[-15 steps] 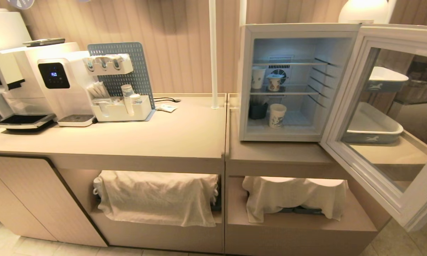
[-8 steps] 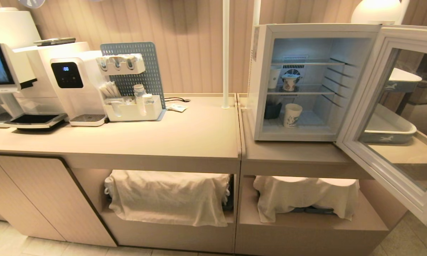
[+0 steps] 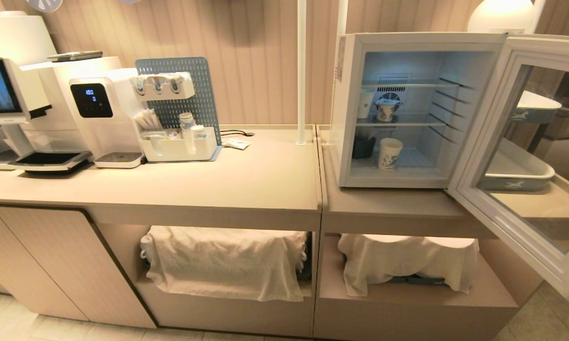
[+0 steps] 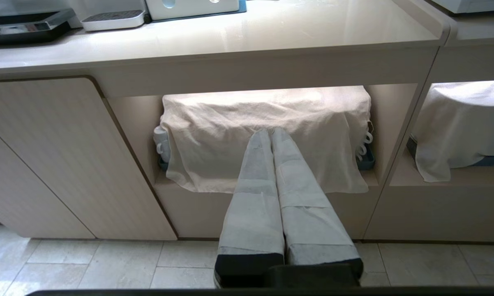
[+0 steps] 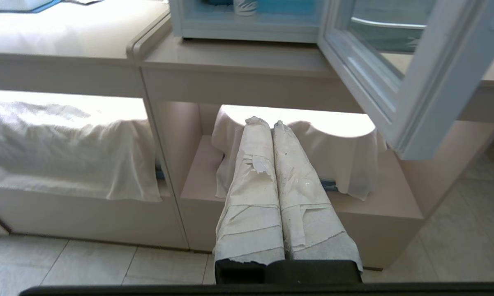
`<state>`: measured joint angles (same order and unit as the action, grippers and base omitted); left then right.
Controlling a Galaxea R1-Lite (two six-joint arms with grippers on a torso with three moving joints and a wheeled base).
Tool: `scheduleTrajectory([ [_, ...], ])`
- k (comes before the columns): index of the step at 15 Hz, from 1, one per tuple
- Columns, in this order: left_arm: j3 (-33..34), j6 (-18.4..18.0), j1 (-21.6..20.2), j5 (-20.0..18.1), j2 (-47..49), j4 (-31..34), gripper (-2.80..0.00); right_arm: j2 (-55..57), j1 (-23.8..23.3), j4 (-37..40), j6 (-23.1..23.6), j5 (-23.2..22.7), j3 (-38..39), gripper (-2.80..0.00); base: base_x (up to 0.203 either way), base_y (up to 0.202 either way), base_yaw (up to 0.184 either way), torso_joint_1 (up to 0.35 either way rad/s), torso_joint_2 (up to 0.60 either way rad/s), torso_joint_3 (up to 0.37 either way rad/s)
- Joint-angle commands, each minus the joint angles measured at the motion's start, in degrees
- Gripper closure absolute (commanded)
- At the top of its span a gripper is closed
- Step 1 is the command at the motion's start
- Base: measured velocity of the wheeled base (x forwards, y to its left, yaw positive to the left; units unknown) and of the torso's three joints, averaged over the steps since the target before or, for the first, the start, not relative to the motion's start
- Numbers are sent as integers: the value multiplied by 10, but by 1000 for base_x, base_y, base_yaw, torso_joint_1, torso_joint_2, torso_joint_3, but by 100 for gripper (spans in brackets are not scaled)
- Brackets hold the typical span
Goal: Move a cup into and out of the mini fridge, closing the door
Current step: Take the paper cup out of the freezer
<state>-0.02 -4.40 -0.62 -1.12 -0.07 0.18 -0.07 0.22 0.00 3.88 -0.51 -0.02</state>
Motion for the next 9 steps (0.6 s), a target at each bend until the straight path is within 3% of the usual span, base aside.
scheduleTrajectory([
  [1,0,0,0,0,1,0,0,1,0,0,1,0,0,0,123,0,2,2,-7,3],
  [4,0,0,-1,0,1,0,0,1,0,0,0,0,0,0,199,38,0,4,10,0],
  [9,0,0,0,-3,1,-1,0,1,0,0,1,-1,0,0,197,179,-2,3,2,1],
])
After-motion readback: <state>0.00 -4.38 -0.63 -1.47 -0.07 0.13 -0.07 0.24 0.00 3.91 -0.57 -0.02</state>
